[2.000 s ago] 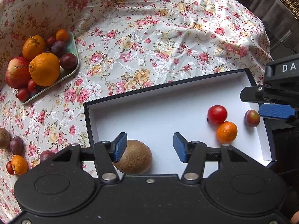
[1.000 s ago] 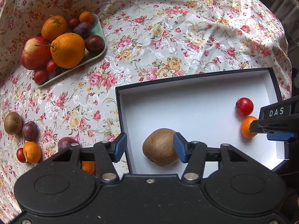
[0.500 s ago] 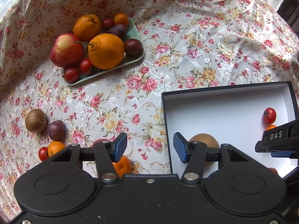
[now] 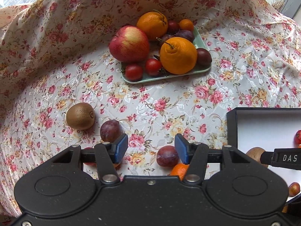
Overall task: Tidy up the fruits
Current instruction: 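Move the left gripper to a brown kiwi on the cloth while the right reaches a dark red plum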
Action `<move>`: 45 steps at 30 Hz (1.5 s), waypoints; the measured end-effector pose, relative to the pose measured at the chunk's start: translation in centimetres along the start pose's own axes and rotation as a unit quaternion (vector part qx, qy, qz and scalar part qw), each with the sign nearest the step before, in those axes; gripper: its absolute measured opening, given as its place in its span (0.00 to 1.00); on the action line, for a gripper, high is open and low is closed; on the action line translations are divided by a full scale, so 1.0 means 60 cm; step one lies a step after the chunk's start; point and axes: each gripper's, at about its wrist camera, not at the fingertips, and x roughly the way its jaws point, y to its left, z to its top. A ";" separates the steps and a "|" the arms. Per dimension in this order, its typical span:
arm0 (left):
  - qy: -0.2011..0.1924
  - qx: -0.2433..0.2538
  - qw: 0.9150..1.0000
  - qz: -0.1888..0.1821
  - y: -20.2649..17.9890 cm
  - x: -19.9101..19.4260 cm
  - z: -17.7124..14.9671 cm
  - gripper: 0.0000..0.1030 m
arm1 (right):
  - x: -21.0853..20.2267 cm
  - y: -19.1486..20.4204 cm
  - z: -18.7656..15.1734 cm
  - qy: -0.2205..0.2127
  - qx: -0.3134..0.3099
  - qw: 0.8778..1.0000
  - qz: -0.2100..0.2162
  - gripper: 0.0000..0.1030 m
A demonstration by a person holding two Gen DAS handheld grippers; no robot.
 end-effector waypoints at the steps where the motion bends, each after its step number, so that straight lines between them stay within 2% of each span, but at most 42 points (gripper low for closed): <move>1: 0.001 -0.006 1.000 0.003 0.015 0.002 -0.001 0.59 | 0.000 0.012 -0.002 -0.001 -0.007 1.000 0.003 0.31; 9: 0.015 -0.047 0.999 0.012 0.107 0.021 -0.006 0.59 | -0.002 0.086 -0.018 0.002 -0.027 0.998 0.057 0.32; 16: 0.014 -0.080 0.997 0.008 0.174 0.021 -0.004 0.59 | 0.010 0.159 -0.036 0.009 -0.071 0.995 0.072 0.34; 26: 0.000 -0.138 0.990 0.006 0.256 0.024 0.010 0.59 | 0.003 0.213 -0.056 -0.023 -0.074 0.992 0.101 0.34; 32: -0.003 -0.138 0.990 0.004 0.268 0.037 0.022 0.59 | -0.002 0.234 -0.065 -0.064 -0.080 0.991 0.090 0.34; 40: 0.010 -0.122 0.992 -0.024 0.255 0.065 0.029 0.59 | -0.011 0.240 -0.069 -0.122 -0.063 0.987 0.083 0.34; 45: 0.009 -0.112 0.993 -0.025 0.245 0.074 0.034 0.59 | -0.006 0.235 -0.066 -0.115 -0.045 0.989 0.087 0.34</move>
